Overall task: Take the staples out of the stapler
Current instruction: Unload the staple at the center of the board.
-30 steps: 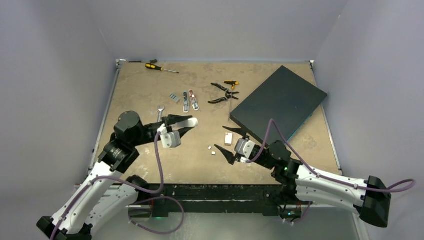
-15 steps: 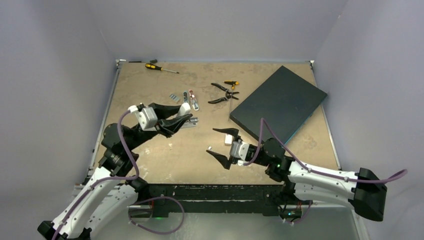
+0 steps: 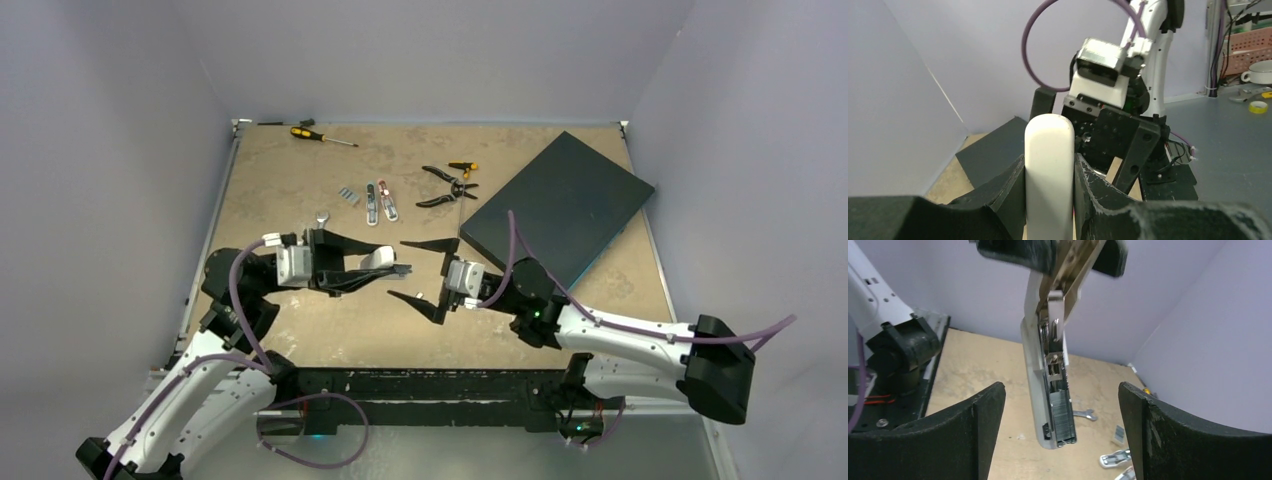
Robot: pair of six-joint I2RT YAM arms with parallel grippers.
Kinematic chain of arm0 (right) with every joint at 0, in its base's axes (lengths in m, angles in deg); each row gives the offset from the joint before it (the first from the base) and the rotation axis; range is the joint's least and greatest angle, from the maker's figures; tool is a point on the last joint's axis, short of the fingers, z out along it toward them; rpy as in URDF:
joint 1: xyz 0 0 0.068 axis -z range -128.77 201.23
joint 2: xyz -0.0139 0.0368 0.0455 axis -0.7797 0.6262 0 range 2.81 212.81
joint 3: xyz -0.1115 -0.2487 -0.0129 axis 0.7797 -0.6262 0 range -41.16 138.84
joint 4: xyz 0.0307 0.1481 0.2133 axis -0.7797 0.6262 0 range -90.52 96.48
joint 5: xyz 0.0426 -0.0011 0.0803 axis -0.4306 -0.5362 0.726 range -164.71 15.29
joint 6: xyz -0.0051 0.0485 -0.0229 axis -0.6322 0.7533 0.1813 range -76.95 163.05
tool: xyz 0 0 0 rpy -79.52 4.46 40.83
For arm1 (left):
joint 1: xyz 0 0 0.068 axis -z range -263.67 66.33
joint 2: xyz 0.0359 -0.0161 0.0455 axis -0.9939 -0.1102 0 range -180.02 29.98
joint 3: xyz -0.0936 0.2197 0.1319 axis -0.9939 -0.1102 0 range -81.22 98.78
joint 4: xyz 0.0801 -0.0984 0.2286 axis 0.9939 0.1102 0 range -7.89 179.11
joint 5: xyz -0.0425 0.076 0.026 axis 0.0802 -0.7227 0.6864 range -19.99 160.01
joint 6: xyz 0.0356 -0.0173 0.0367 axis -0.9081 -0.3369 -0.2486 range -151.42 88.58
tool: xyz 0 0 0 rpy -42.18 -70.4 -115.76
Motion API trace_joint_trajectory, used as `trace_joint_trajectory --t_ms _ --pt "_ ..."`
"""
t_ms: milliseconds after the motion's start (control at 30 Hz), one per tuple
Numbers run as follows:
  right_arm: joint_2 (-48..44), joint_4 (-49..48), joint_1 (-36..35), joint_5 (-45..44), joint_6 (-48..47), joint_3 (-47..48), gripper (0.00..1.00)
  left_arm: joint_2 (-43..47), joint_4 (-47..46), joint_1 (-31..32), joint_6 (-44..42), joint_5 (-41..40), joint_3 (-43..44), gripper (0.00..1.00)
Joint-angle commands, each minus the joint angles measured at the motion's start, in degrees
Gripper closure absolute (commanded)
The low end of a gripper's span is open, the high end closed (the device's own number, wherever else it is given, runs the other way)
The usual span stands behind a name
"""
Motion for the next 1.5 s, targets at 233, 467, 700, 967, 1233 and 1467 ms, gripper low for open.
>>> trace_joint_trajectory --t_ms 233,467,700,967,1233,1467 --pt "9.94 -12.13 -0.12 6.57 8.54 4.3 0.14 1.15 -5.47 -0.2 -0.95 5.95 0.34 1.0" --pt "12.4 -12.8 -0.14 9.92 7.98 6.87 0.4 1.33 -5.48 -0.2 -1.06 5.99 -0.3 1.0" --pt "10.72 -6.44 -0.11 12.1 4.76 6.77 1.0 1.25 0.17 -0.2 -5.23 5.33 1.12 1.0" --pt "4.68 5.71 -0.15 8.88 1.51 8.03 1.0 1.41 9.98 -0.14 -13.15 3.85 3.58 0.55" --pt "2.45 15.04 -0.14 6.77 1.03 11.13 1.0 -0.59 16.61 -0.13 -17.39 3.67 5.22 0.24" --pt "3.24 18.87 -0.16 5.28 0.29 13.48 1.0 -3.11 18.46 -0.13 -18.36 6.59 6.11 0.29"
